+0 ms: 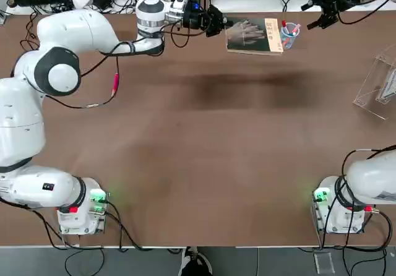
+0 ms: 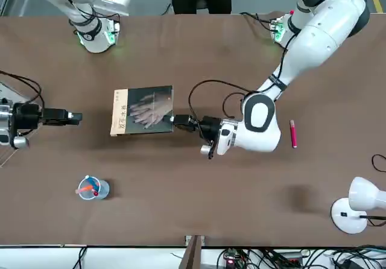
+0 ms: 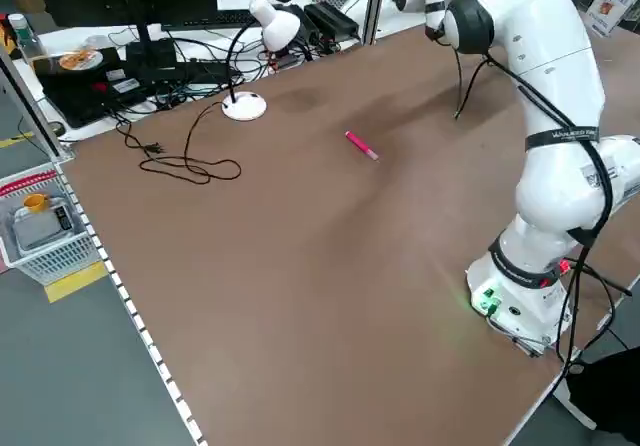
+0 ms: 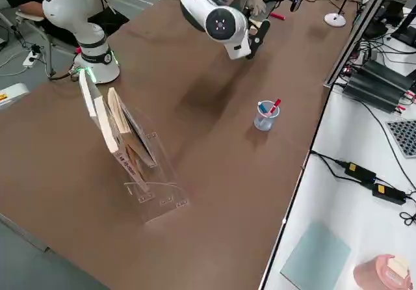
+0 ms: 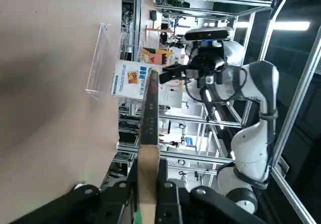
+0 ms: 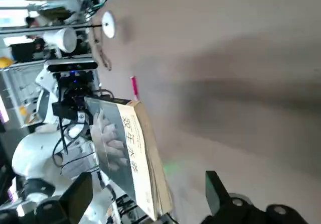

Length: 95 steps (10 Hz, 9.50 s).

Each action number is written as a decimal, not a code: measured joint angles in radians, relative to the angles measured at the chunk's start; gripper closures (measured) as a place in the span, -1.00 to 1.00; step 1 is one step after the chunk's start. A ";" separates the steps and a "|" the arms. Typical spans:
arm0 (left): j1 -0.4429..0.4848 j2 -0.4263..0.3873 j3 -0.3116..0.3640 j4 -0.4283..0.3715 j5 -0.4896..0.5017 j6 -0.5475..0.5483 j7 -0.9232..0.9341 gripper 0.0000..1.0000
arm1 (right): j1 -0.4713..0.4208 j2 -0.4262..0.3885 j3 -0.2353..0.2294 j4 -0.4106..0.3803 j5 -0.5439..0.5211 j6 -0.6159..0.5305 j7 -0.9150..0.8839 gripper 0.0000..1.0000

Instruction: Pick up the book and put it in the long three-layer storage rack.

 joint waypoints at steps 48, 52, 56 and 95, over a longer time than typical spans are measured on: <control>-0.042 0.034 0.001 0.019 -0.113 0.001 0.117 0.19 | 0.010 0.017 0.006 -0.278 0.334 -0.214 -0.090 0.69; -0.042 0.034 0.001 0.022 -0.114 0.001 0.117 0.01 | -0.011 0.014 -0.002 -0.196 0.289 -0.211 0.003 0.69; -0.039 0.033 0.003 0.026 -0.114 0.004 0.117 0.01 | -0.056 0.011 -0.006 -0.081 0.130 -0.231 0.051 0.69; 0.172 -0.345 0.028 -0.063 1.460 -0.123 -0.641 -0.71 | -0.386 -0.057 -0.012 0.212 -0.743 -0.328 0.605 0.69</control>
